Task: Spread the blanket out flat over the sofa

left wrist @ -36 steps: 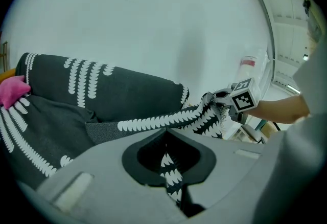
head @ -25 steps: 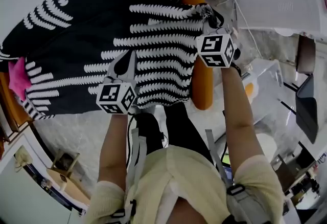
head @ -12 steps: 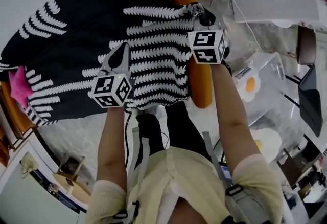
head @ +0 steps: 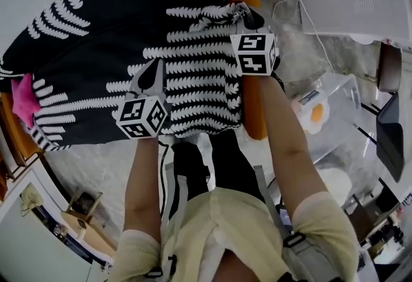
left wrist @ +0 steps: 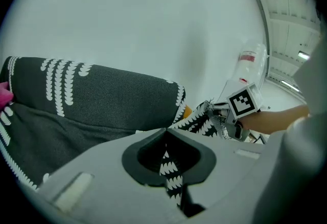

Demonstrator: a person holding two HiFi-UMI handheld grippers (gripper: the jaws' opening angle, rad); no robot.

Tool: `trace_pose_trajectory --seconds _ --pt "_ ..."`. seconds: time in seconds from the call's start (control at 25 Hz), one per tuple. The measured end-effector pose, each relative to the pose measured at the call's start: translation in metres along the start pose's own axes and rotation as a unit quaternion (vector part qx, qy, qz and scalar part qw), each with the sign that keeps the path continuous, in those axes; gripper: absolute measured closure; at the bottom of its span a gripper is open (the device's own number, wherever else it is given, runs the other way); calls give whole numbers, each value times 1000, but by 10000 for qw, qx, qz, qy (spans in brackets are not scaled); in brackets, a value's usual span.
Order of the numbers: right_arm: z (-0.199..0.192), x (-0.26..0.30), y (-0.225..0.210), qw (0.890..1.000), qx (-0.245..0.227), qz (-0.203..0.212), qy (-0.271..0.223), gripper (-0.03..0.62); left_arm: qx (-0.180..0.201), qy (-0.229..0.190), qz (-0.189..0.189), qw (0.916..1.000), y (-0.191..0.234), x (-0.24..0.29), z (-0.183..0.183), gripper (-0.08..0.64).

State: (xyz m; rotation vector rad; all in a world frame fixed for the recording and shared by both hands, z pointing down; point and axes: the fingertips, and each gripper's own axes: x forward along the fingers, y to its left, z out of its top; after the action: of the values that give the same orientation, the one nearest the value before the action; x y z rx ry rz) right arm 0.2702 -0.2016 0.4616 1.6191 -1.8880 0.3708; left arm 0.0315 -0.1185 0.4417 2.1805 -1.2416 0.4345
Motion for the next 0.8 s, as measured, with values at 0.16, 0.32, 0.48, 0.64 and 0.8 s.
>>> trace_pose_trajectory --seconds 0.16,0.32,0.48,0.64,0.8 --pt "-5 14 6 10000 -34 5 69 561 -60 27 67 10000 8 -1 -2 557" --pt "-16 27 13 9997 -171 57 190 558 -90 75 134 9998 11 -2 -9 557" --pt "-22 39 28 9984 -469 173 266 558 -114 109 190 9997 21 -11 -16 557" --pt "-31 55 42 9955 -799 290 416 558 -149 168 211 9995 32 -13 -23 557" --pt "-45 69 54 9914 -1004 564 626 555 -258 231 306 9989 34 -17 -34 557"
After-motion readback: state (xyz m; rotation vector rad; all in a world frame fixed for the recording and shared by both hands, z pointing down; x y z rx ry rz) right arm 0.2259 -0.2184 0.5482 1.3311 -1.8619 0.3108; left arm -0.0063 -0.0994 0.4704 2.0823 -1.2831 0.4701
